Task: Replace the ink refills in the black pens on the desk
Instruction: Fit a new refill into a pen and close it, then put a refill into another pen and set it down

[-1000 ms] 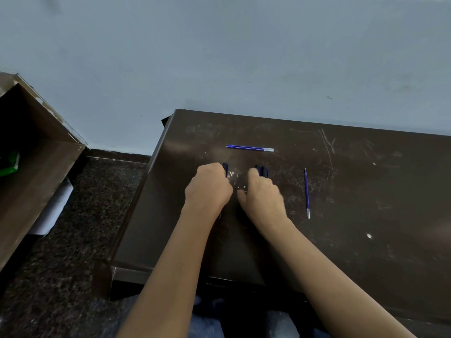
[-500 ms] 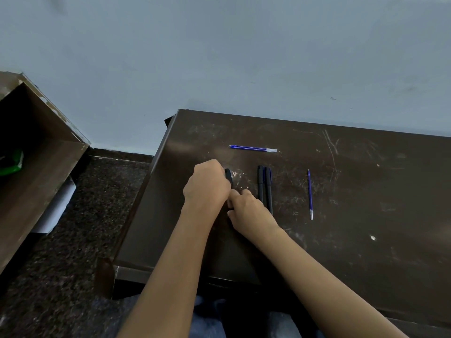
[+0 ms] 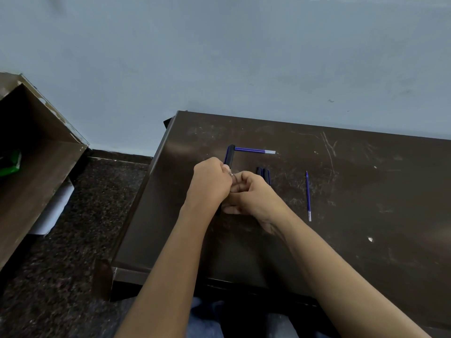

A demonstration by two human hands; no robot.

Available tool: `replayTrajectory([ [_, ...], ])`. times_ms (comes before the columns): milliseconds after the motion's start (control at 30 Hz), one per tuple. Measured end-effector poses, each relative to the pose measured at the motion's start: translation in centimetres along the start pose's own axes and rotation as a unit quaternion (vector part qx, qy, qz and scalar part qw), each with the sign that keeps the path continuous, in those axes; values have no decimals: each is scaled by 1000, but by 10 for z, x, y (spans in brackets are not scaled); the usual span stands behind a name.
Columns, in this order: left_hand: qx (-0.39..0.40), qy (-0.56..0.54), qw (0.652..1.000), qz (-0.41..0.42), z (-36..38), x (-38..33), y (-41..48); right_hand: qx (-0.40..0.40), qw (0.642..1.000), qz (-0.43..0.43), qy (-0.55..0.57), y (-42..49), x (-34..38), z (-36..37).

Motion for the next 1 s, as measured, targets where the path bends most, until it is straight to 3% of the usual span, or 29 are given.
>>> replayTrajectory([
  [133, 3, 9, 1000, 25, 2, 3, -3, -31, 999, 32, 21, 2, 4, -12],
  [267, 81, 55, 995, 34, 8, 2, 0, -100, 985, 18, 140, 8, 10, -28],
  [367, 96, 55, 991, 74, 12, 2, 0, -115, 986, 1, 122, 10, 10, -34],
  [500, 70, 59, 991, 102, 15, 4, 3, -111, 990, -3, 84, 11, 8, -34],
  [667, 13, 57, 989, 139, 14, 9, 6, -89, 990, 1, 113, 11, 10, -31],
  [1000, 18, 56, 985, 163, 13, 10, 7, -52, 981, 16, 184, 7, 16, -29],
])
Point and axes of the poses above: each hand's wrist, its own y-axis towards the middle knuckle, its own z-axis out of the palm, x = y × z, the point moved 2 cm from there along y, towards the middle knuckle, and after that the axes turned 3 degrees about y, right-handed, at the moved point
